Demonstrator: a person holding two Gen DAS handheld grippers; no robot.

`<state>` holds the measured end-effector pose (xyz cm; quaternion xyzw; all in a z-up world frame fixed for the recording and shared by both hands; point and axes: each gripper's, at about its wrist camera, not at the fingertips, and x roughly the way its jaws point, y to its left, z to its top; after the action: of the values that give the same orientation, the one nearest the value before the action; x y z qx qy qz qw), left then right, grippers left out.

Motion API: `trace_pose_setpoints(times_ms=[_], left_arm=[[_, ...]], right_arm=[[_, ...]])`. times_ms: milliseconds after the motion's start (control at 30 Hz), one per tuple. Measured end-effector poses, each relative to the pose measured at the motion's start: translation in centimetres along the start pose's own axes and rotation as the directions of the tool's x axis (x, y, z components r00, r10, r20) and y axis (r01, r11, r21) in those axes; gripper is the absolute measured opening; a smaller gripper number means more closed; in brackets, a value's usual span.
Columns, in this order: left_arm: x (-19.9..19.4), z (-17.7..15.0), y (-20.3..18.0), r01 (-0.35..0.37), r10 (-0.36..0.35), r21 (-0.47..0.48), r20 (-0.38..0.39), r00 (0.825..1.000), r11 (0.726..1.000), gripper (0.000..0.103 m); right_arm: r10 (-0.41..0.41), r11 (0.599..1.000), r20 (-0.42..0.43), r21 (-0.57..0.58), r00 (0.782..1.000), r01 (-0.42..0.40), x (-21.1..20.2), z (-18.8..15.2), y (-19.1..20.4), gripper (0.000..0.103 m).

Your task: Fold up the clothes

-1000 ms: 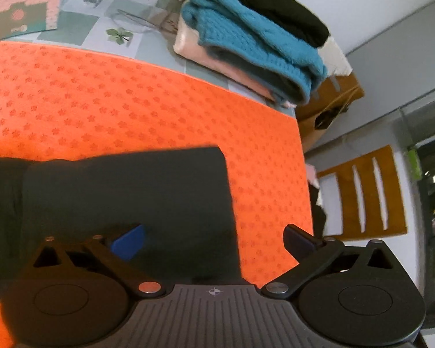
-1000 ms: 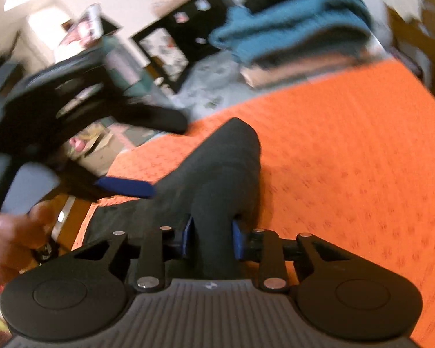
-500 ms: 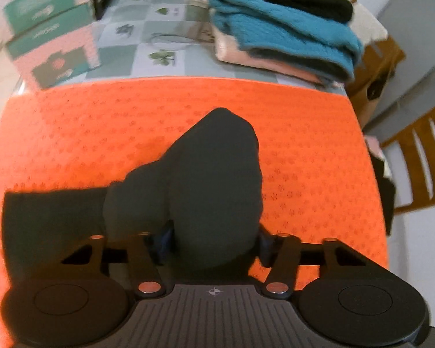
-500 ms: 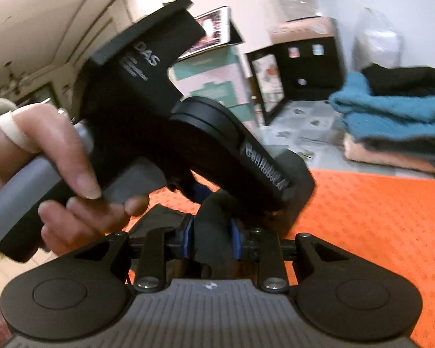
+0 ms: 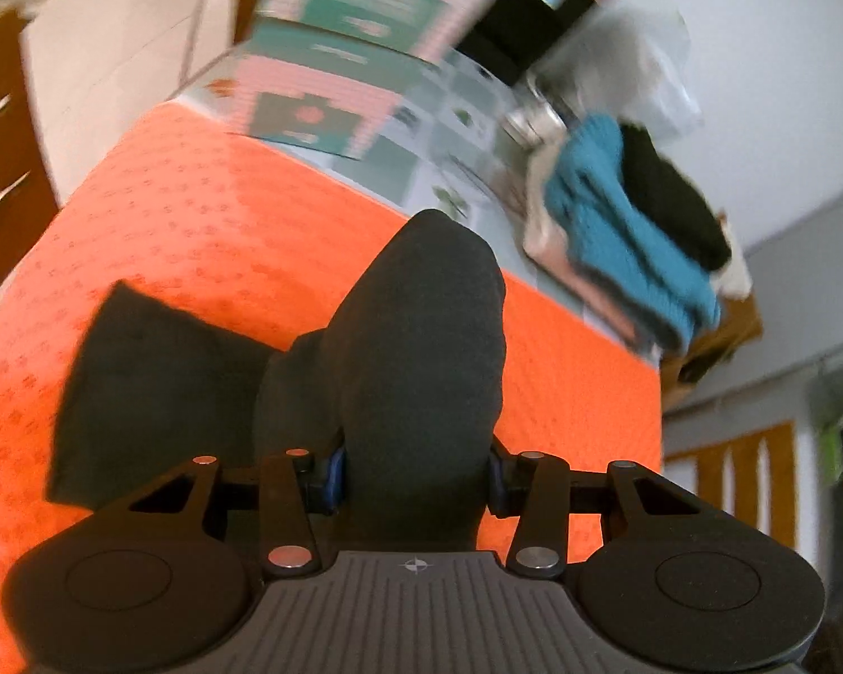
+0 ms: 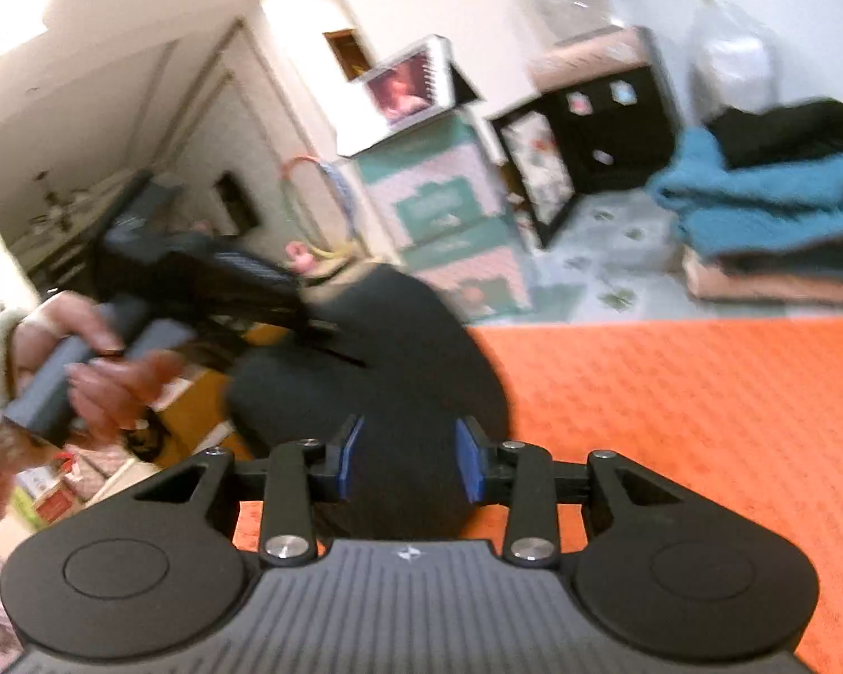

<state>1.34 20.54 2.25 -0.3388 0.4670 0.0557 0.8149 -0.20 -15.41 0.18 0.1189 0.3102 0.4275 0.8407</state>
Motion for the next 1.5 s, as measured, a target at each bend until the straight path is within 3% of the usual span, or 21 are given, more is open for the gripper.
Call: trace_pose_setpoints(times_ms=[233,400,567,700,867,1100,1300,1500], left_arm=[[0.6,1.2,8.9,0.064,-0.063,-0.077,0.004,0.998,0.995,0.048],[1.2,1.9,15.2,0.107,-0.107,-0.130,0.008,0.994,0.986,0.050],[1.8,2.7,21.6,0.149,-0.149,-0.183,0.013,0.989,0.972,0.059],[1.6,2.9,24.4,0.124,-0.120,-0.170,0.031,0.992,0.978,0.067],[-0.9,2.7,24.7,0.110,-0.102,-0.092,0.085,0.991,0.990,0.068],[-5.1,0.2,21.0,0.071,-0.094,0.129,0.183,0.979,0.989,0.067],[-5.4,-2.1,21.2,0.033,-0.055,0.149,0.145,0.988,0.988,0.067],[-4.8,-3.8,21.9,-0.013,-0.005,0.175,0.103,0.995,0.984,0.067]], right_arm=[[-0.134,0.988,-0.037,0.073,0.990,0.136,1.2,-1.5,-0.1,0.040],[-0.194,0.977,-0.086,0.068,0.977,0.200,3.0,-2.4,2.0,0.040],[-0.234,0.970,-0.145,0.035,0.961,0.241,5.5,-3.0,4.4,0.040],[-0.260,0.965,-0.194,-0.013,0.946,0.263,7.8,-3.1,6.4,0.040],[-0.260,0.965,-0.229,-0.094,0.938,0.245,11.3,-2.8,9.1,0.042],[-0.220,0.961,-0.239,-0.220,0.946,0.168,16.9,-1.7,13.0,0.048],[-0.194,0.957,-0.255,-0.262,0.947,0.125,21.0,-1.6,14.5,0.048],[-0.205,0.953,-0.297,-0.278,0.932,0.121,23.9,-2.3,13.9,0.048]])
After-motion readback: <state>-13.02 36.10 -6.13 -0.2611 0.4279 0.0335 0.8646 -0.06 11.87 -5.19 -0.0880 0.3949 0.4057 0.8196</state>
